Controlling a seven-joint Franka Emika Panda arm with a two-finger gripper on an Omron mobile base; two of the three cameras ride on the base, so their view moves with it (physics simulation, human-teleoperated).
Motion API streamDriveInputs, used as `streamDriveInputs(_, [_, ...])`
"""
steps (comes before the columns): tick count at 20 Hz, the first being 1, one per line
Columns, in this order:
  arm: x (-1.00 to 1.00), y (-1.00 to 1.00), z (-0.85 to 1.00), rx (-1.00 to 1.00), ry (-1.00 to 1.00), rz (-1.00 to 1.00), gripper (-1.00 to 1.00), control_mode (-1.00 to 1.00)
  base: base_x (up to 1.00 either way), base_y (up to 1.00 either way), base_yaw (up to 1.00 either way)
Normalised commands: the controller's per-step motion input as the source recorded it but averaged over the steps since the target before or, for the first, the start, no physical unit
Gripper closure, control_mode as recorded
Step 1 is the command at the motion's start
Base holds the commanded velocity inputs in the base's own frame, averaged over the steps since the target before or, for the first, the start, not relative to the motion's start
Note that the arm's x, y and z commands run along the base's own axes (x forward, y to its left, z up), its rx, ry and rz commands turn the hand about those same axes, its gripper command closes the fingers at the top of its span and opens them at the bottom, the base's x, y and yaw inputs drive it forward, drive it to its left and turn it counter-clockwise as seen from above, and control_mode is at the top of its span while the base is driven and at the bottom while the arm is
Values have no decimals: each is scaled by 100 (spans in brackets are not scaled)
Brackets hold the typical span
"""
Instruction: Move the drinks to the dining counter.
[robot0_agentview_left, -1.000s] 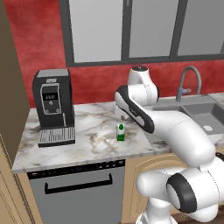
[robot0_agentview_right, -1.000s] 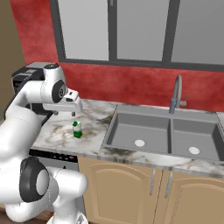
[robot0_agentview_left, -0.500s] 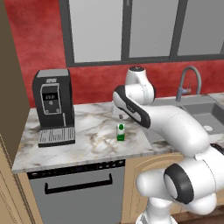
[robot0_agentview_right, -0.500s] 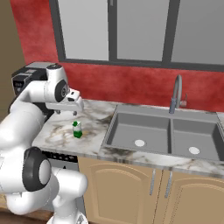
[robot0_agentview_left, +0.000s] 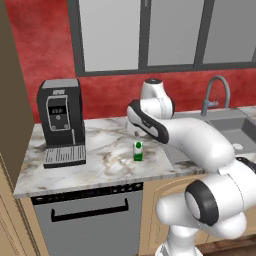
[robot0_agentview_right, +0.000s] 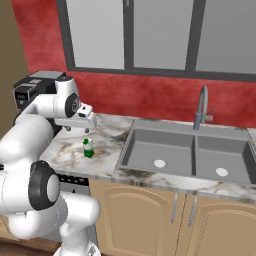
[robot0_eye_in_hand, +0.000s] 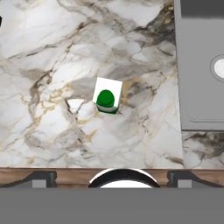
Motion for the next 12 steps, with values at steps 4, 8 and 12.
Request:
streamDriveInputs(4, [9, 4, -12, 0, 0, -2, -100, -100, 0, 0, 0])
streamDriveInputs(8, [12, 5, -14, 0, 0, -3, -100, -100, 0, 0, 0])
streamDriveInputs(12, [11, 4, -14, 0, 0, -2, -100, -100, 0, 0, 0])
